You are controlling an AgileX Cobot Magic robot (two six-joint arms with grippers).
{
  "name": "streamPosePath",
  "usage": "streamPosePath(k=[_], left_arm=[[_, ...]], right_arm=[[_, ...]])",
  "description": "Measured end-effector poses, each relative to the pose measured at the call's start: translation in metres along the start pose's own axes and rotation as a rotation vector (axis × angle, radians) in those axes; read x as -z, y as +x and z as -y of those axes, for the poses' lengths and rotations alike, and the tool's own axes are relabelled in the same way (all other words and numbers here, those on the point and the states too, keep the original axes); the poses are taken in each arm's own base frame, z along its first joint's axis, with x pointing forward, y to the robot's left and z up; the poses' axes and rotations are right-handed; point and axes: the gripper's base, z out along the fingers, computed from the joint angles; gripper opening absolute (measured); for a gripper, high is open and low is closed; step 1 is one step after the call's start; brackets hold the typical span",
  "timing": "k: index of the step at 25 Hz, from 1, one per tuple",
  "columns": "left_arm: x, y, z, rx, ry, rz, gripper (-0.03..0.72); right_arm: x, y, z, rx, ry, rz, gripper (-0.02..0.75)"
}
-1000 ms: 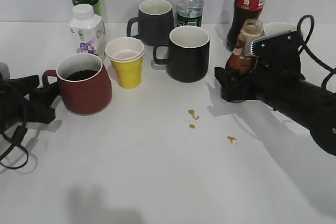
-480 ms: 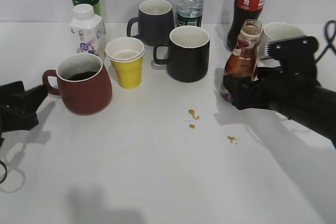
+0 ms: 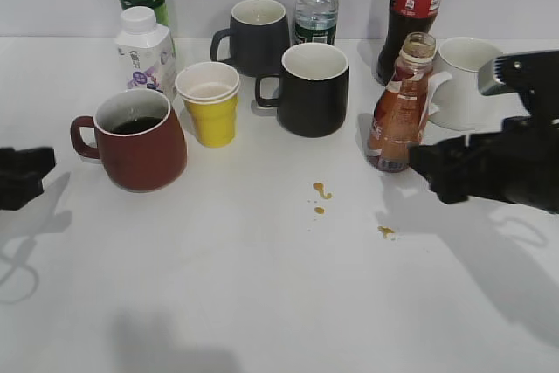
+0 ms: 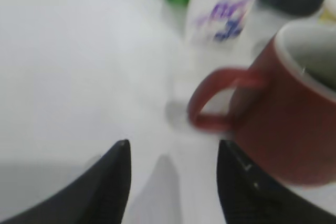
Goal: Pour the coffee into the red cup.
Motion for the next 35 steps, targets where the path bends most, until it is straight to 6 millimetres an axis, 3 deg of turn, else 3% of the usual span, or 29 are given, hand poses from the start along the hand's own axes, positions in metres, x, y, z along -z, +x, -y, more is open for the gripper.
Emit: streamPosePath(k=[4,9,14,17,21,24,27,31,35], left_arm=[[0.001,-0.010,0.002,-0.007,-0.070,-0.201,0.407],[0.020,-0.042,0.022,-0.063,-0.121,-0.413,0.406],[0.073,-0.067,0.044,-0.139,-0.130,-0.565,0.400],[0.112,-0.069,0.046,-0.165,-0.133,-0.620,0.382],[0.169,-0.066,0.036,-0.175,-0.127,-0.600,0.344],[0.196,-0.057,0.028,-0.202,-0.099,-0.522,0.303],[0.213,-0.041,0.020,-0.208,-0.075,-0.451,0.286],[0.231,-0.035,0.018,-0.240,0.004,-0.318,0.281],[0.231,-0.032,0.019,-0.275,0.058,-0.222,0.280]], right_arm=[[0.020,0.001,0.000,-0.001,0.012,-0.127,0.594],[0.050,-0.006,-0.001,0.015,0.028,-0.306,0.594],[0.089,-0.003,0.000,0.065,0.036,-0.506,0.588],[0.116,0.001,0.000,0.088,0.030,-0.558,0.588],[0.157,0.004,0.000,0.118,0.018,-0.511,0.587],[0.183,0.010,0.001,0.137,0.005,-0.467,0.587],[0.207,0.018,0.002,0.147,0.005,-0.374,0.587],[0.235,0.026,0.003,0.148,-0.002,-0.203,0.587],[0.255,0.035,0.004,0.149,-0.007,-0.071,0.587]])
